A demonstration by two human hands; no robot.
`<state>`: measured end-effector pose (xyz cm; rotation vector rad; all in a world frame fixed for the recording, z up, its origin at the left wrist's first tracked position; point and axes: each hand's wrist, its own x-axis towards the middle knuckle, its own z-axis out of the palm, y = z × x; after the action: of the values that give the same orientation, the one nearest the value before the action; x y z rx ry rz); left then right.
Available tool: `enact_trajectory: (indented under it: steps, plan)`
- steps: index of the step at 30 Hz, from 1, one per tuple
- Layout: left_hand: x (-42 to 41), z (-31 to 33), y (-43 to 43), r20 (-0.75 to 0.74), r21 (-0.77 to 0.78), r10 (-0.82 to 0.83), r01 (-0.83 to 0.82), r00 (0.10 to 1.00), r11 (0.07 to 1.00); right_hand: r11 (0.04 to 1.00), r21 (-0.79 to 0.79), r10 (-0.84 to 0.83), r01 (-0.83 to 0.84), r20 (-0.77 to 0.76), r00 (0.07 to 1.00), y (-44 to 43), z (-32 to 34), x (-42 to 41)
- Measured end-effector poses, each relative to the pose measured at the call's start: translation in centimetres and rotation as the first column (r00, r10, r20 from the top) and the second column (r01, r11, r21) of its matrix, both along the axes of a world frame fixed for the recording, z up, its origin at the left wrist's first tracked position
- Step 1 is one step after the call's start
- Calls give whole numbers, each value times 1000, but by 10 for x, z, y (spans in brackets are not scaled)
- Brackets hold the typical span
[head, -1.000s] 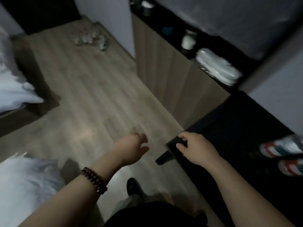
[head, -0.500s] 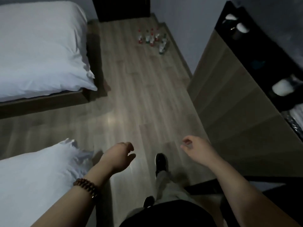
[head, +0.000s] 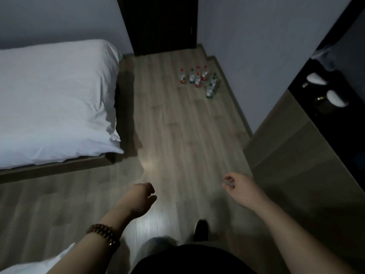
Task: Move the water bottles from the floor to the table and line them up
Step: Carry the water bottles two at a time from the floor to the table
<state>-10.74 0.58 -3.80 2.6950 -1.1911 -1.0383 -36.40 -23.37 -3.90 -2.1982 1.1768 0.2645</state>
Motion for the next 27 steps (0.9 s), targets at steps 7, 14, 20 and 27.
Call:
enact_trajectory:
  steps: [7, 14, 20, 27]
  plan:
    - [123, 3, -121, -27, -63, 58, -59, 998, 996, 999, -35, 27, -29, -60, 998, -122, 8, 119]
    - [282, -13, -257, -16, -136, -18, 16, 1000, 991, 997, -61, -56, 51, -78, 995, -235, 2, 256]
    - [404, -1, -381, -8, -83, -180, 179, 984, 980, 987, -20, -158, 157, -47, 986, -313, 16, 360]
    - [505, -20, -507, -32, -27, -258, 257, 966, 966, 972, 38, -231, 232, -43, 972, -413, -8, 456]
